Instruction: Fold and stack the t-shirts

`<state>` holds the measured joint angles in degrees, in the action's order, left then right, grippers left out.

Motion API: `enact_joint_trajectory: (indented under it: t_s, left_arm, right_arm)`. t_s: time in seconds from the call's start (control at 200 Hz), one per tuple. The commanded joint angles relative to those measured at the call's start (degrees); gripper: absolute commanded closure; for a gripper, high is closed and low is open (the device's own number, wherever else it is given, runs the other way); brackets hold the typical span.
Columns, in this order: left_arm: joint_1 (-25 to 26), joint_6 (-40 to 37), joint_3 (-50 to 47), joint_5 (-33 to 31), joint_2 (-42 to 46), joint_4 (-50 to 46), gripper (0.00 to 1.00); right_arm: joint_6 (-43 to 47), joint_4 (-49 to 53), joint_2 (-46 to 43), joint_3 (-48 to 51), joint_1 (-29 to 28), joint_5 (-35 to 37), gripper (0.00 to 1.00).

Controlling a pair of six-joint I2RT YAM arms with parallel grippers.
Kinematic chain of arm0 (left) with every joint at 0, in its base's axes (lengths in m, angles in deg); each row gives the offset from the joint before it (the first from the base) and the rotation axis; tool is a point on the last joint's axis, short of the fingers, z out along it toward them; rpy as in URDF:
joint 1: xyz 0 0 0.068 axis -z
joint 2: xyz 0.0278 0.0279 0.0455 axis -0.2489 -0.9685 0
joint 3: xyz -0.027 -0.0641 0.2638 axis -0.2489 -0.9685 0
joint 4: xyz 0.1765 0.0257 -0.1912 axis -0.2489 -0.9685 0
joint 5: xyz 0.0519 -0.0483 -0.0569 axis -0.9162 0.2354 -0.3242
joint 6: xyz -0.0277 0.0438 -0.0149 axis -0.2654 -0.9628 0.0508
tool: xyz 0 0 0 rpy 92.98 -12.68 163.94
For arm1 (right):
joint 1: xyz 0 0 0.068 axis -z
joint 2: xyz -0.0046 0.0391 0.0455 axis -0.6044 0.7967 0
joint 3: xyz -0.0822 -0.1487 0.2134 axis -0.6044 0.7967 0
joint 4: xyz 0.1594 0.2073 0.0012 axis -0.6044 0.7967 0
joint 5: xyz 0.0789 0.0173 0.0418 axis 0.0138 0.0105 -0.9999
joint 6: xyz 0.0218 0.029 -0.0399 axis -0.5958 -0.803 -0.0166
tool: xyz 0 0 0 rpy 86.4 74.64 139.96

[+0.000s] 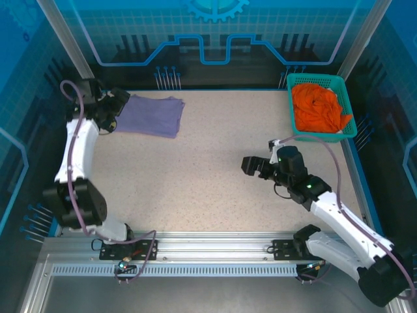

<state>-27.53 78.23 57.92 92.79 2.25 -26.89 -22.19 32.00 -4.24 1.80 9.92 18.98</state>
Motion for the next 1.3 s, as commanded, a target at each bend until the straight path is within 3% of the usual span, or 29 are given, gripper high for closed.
enact_joint_trajectory:
  t_s: [0.0,0.17,0.325,0.355,0.425,0.495,0.61,0.76,0.855,0.96,1.131,1.296]
  left_arm:
    - [0.4,-1.5,-7.4,-2.2,9.6,4.0,0.01]
    - [2.1,-10.6,-19.8,-11.3,28.5,9.9,0.01]
    - [2.5,-21.5,-38.4,-16.4,44.0,24.6,0.01]
    - [2.8,-24.6,-40.0,-16.6,44.5,25.2,0.01]
    - [3.3,-28.9,-42.2,-16.5,42.2,25.2,0.01]
    - [3.6,-30.9,-45.5,-13.8,39.8,28.7,0.01]
    - [3.6,-27.9,-49.3,-14.8,34.1,34.7,0.01]
    - [4.0,-25.3,-49.7,-10.9,20.4,42.5,0.01]
    - [6.7,-29.4,-52.2,-13.4,13.4,51.0,0.01]
    - [8.9,-34.3,-56.6,-15.9,9.7,60.5,0.01]
    - [10.3,-37.2,-59.2,-14.6,7.9,70.9,0.01]
    - [13.1,-42.4,-59.6,-14.1,7.4,73.5,0.01]
  right_arm:
    - [2.9,10.7,-3.8,-4.4,1.7,13.2,0.0]
    - [3.8,9.3,-8.6,-3.9,5.0,24.9,0.0]
    - [18.0,-7.9,-7.8,3.9,7.5,23.7,0.0]
    - [24.1,-13.7,-6.7,6.3,8.0,20.7,0.0]
    - [34.9,-22.1,-3.5,9.9,9.0,10.5,0.0]
    - [37.2,-23.0,1.6,9.5,9.3,12.7,0.0]
    - [37.8,-22.2,10.9,6.9,12.2,12.8,0.0]
    - [36.6,-27.4,18.7,8.6,17.8,6.9,0.0]
    - [37.2,-34.5,21.5,12.3,19.8,5.1,0.0]
    - [39.1,-36.6,19.0,14.3,20.1,3.4,0.0]
    - [39.7,-47.4,15.1,20.7,20.4,2.0,0.0]
    - [39.5,-58.8,18.5,23.4,21.3,0.9,0.0]
